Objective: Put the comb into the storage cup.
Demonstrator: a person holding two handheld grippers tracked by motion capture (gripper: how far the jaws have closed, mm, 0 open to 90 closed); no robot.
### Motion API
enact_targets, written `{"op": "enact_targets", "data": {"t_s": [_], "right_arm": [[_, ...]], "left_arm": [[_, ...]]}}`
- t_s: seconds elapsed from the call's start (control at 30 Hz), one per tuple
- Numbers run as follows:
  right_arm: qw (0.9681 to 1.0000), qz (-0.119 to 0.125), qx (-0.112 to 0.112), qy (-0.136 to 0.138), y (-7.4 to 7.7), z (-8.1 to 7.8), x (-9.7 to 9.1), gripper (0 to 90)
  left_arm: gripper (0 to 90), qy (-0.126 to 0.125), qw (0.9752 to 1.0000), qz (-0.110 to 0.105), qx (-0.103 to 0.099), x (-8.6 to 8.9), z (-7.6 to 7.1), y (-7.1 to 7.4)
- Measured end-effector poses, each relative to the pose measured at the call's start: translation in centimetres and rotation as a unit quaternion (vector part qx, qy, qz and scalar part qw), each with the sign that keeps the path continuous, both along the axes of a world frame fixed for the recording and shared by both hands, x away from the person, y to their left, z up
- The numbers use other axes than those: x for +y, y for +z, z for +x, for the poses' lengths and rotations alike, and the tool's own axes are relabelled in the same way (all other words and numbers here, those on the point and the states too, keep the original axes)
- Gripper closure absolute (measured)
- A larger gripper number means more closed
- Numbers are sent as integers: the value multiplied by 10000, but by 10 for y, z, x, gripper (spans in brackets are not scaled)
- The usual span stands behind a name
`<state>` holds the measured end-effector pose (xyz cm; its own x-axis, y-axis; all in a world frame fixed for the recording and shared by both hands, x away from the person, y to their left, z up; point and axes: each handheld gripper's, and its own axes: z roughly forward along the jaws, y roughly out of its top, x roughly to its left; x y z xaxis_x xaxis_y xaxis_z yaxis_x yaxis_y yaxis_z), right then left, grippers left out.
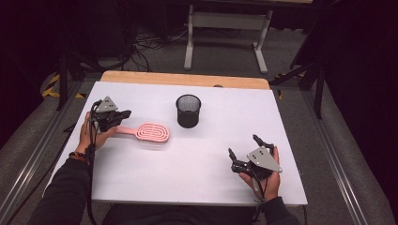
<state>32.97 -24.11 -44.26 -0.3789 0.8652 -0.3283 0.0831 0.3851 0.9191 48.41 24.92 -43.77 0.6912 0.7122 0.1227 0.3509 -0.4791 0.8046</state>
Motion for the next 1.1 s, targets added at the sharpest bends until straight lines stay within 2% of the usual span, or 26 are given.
{"op": "enact_targets", "data": {"t_s": [0.07,0.13,0.2,0.27,0.37,0.4,0.43,0.6,0.63,0.67,0.7,0.77,0.8,1.1], "right_arm": [[10000,-18,44,12,-1,1,1,80],[10000,-49,63,22,-2,1,2,81],[10000,-41,39,56,-2,0,2,84],[9999,-64,10,82,-2,-1,3,85],[9999,-87,77,101,-2,0,4,85],[9999,-80,96,92,-3,1,4,85],[9999,-77,110,98,-3,1,4,85],[9998,-74,151,114,-4,2,4,85],[9997,-13,151,178,-4,2,3,84],[9996,51,149,230,-4,1,2,85],[9996,53,109,267,-2,0,3,85],[9995,51,88,287,-2,0,4,85],[9995,30,102,295,-2,0,4,85],[9989,64,97,450,-1,-2,5,82]], "left_arm": [[899,113,9999,47,108,2,2,-4],[899,177,9995,-77,235,6,5,-10],[899,309,9989,65,337,7,8,-16],[899,325,9985,78,434,8,10,-18],[900,383,9978,251,484,10,12,-21],[900,382,9975,239,547,10,11,-22],[899,397,9975,280,512,12,12,-23],[900,405,9961,439,653,16,12,-27],[900,407,9960,523,598,16,12,-28],[900,377,9955,575,647,15,12,-30],[900,380,9953,635,625,14,12,-31],[900,345,9948,657,693,12,13,-33],[900,340,9940,739,727,12,12,-33],[900,330,9931,788,804,16,5,-33]]}}
